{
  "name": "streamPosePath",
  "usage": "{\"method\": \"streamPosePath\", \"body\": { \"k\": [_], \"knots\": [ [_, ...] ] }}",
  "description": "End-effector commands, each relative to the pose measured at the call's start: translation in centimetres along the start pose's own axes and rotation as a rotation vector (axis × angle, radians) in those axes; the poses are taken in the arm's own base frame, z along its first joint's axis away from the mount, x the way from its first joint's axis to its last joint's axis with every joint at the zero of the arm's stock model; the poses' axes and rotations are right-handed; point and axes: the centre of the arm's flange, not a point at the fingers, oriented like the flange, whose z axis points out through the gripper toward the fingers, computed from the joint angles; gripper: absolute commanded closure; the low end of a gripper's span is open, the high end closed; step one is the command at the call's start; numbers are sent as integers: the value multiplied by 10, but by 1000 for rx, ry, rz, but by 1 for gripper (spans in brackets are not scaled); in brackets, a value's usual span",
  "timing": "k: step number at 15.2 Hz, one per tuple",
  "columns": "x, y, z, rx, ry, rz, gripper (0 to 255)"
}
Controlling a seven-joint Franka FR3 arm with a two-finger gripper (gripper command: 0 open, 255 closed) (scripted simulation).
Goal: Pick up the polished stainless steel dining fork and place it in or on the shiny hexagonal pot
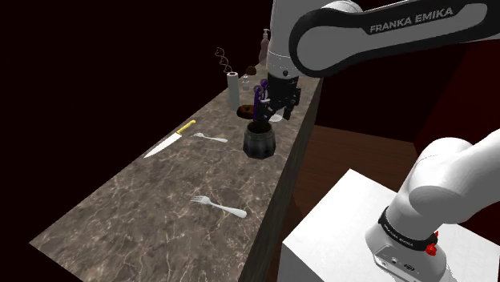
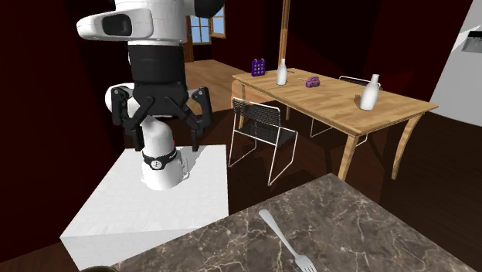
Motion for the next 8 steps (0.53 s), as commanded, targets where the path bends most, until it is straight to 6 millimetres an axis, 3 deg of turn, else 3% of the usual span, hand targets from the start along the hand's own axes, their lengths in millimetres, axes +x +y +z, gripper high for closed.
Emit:
{"method": "streamPosePath", "body": {
  "k": [1, 8],
  "knots": [
    [5, -25, 18, -4, -1, -10, 0],
    [13, -102, 73, -25, -5, -48, 0]
  ]
}}
